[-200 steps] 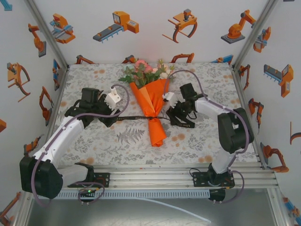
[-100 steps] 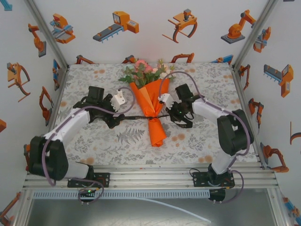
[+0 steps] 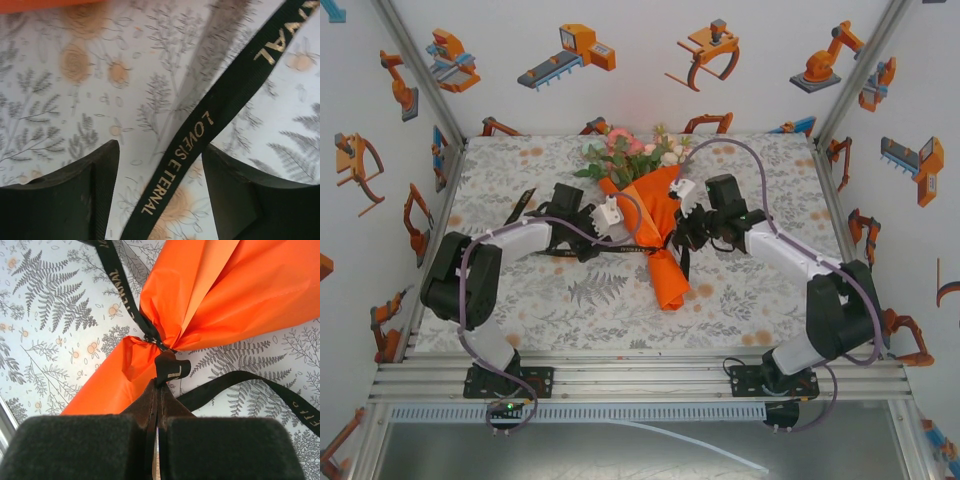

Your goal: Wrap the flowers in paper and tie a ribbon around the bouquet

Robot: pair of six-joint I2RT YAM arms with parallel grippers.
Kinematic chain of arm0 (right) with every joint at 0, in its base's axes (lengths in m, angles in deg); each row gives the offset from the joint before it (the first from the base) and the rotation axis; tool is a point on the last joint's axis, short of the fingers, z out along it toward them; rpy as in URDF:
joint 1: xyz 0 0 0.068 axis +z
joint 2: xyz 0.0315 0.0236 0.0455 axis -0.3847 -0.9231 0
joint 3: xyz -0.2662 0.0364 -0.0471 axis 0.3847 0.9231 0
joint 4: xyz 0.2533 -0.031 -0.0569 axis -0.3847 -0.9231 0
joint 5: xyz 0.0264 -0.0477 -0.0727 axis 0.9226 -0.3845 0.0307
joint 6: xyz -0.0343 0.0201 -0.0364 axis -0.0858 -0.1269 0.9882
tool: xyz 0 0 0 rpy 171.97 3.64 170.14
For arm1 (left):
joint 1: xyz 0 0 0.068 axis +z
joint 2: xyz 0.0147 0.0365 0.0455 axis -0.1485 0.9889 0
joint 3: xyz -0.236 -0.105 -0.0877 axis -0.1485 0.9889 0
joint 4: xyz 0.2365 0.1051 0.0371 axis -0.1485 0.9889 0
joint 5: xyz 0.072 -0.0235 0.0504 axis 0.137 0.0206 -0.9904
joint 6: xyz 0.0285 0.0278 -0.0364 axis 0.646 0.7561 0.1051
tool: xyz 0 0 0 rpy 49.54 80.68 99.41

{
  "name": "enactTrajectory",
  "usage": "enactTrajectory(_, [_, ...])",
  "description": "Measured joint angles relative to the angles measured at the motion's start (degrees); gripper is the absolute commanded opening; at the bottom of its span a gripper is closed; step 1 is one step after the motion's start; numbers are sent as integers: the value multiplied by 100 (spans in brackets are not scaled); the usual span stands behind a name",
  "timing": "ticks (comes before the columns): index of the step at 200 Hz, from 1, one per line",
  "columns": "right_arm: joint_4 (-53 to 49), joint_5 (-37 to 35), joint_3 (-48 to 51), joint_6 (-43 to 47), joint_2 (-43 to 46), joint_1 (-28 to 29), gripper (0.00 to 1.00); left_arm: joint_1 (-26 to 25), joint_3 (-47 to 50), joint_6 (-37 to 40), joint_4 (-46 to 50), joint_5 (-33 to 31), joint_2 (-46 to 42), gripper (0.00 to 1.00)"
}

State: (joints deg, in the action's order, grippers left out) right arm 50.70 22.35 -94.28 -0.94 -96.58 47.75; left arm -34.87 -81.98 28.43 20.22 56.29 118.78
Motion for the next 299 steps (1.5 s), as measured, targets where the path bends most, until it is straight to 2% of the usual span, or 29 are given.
enactTrajectory(26, [166, 11, 55, -153, 221, 0, 0, -22, 0, -96, -367, -269, 144, 64])
enactTrajectory(52, [313, 7, 61, -323, 337, 0, 0, -74, -31, -199, -538, -476, 205, 77])
enactTrajectory(63, [400, -4, 90, -382, 341, 0, 0, -131, -98, -232, -498, -492, 223, 79])
enactTrajectory(83, [496, -46, 153, -474, 343, 0, 0, -321, -297, -306, -361, -498, 308, 75])
enactTrajectory(94, [520, -61, 168, -511, 343, 0, 0, -433, -420, -308, -306, -538, 380, 68])
enactTrajectory(107, [549, -79, 175, -546, 350, 0, 0, -555, -546, -304, -251, -588, 498, 51])
enactTrajectory(134, [612, -205, 232, -623, 413, 0, 0, -643, -614, -334, -109, -680, 656, 0])
enactTrajectory(153, [693, -337, 374, -723, 535, 0, 0, -614, -601, -439, -98, -662, 621, 0])
enactTrajectory(177, [879, -452, 586, -1001, 713, 0, 0, -490, -446, -944, -227, -616, 232, 0])
enactTrajectory(207, [1292, -476, 887, -1565, 868, 74, 0, 0, -20, -1980, -761, -332, -852, 0])
enactTrajectory(232, [1587, -485, 1137, -1825, 962, 533, 0, 358, 439, -2837, -1342, -57, -1834, 0])
enactTrajectory(263, [2022, -297, 1196, -2094, 798, 1080, 0, 295, 1036, -3545, -1947, 459, -2581, 0])
enactTrajectory(299, [2210, -361, 1045, -2529, 291, 1132, 0, 162, 1864, -4260, -2522, 651, -2903, 0])
